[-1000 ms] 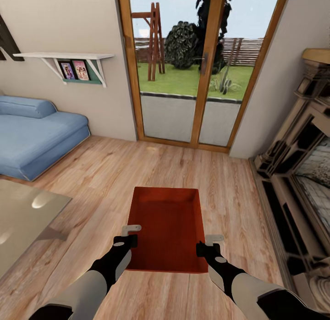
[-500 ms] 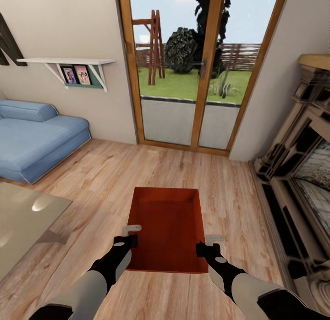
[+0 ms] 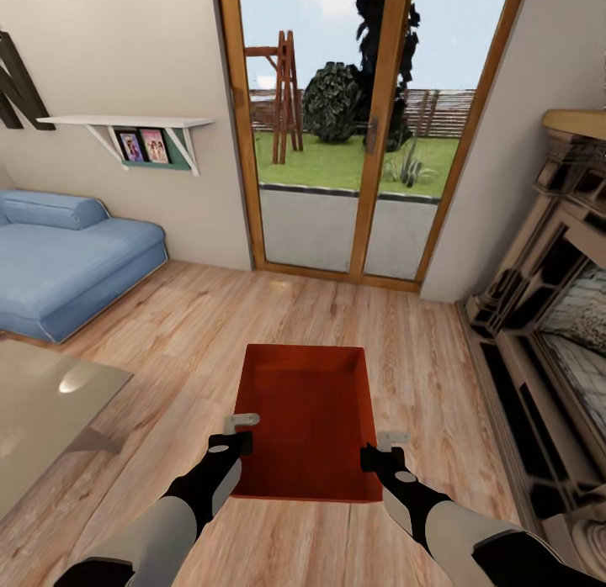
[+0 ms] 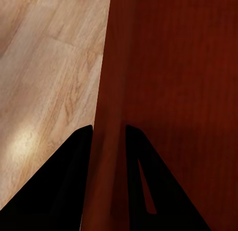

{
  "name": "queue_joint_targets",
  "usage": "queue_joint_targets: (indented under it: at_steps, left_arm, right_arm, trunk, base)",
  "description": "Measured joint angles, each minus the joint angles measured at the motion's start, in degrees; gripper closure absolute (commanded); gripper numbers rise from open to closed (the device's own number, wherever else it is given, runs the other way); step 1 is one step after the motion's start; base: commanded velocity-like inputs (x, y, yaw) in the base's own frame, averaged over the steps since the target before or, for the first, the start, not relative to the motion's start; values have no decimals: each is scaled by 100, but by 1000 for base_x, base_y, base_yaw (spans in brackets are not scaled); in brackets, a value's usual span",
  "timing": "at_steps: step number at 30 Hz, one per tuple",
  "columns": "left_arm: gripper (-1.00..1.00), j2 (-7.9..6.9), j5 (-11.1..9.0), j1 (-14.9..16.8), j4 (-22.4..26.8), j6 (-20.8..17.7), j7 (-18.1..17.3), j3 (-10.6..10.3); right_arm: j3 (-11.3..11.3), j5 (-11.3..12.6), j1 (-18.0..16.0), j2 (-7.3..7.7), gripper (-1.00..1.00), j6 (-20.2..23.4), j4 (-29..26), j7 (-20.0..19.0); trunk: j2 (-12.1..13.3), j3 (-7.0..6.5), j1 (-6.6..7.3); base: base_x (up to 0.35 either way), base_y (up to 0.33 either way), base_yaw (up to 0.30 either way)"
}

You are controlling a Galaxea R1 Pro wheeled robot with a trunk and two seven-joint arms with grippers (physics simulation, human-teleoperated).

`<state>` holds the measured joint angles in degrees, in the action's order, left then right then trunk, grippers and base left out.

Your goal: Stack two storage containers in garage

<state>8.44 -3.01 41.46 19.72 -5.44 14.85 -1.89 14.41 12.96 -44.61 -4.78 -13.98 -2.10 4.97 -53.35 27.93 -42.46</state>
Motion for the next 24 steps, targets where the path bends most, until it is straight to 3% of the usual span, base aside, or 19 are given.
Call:
queue_joint_targets:
  at_steps: [24]
  left_arm:
    - [100, -5, -22, -1, 27, 0, 6, -42]
  right_arm:
    - [-22, -11, -1, 1, 100, -30, -1, -1]
  trunk:
    - [0, -216, 0]
  base:
    - [0, 0, 0]
